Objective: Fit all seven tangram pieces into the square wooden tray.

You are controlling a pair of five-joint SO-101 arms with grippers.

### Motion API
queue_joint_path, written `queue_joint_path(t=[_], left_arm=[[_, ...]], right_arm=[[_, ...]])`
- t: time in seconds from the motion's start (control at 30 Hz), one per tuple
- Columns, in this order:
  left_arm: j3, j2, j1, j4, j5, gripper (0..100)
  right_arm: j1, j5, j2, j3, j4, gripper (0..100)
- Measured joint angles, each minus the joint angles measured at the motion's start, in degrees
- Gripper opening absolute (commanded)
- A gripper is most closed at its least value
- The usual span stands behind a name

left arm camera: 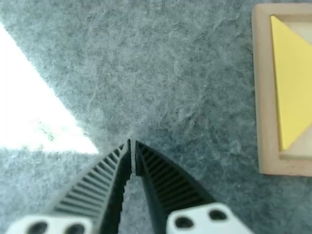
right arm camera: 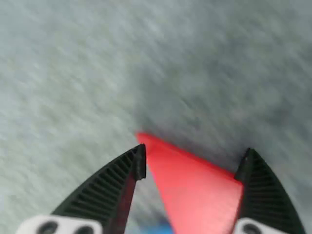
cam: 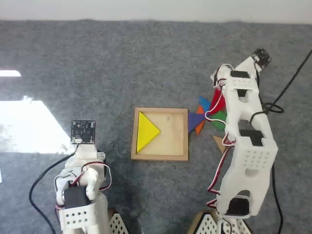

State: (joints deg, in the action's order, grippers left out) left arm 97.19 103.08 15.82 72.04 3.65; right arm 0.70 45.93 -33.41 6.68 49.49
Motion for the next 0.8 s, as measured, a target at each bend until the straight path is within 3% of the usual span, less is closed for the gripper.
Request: queue_joint_path(t=[0.23, 0.53, 0.8], left_arm=[[0.0, 0.0, 0.0, 0.0, 0.0, 1], [0.0, 0.0, 0.0, 0.0, 0.0, 1], [0.0, 0.0, 0.0, 0.0, 0.0, 1]], right_arm=[[2.29, -0.97, 2.9, -0.53, 22.07, 32.9], [3.52, -11.25, 3.16, -0.62, 30.42, 32.9], [1.85, -27.16, 1.23, -0.62, 38.07, 33.3]])
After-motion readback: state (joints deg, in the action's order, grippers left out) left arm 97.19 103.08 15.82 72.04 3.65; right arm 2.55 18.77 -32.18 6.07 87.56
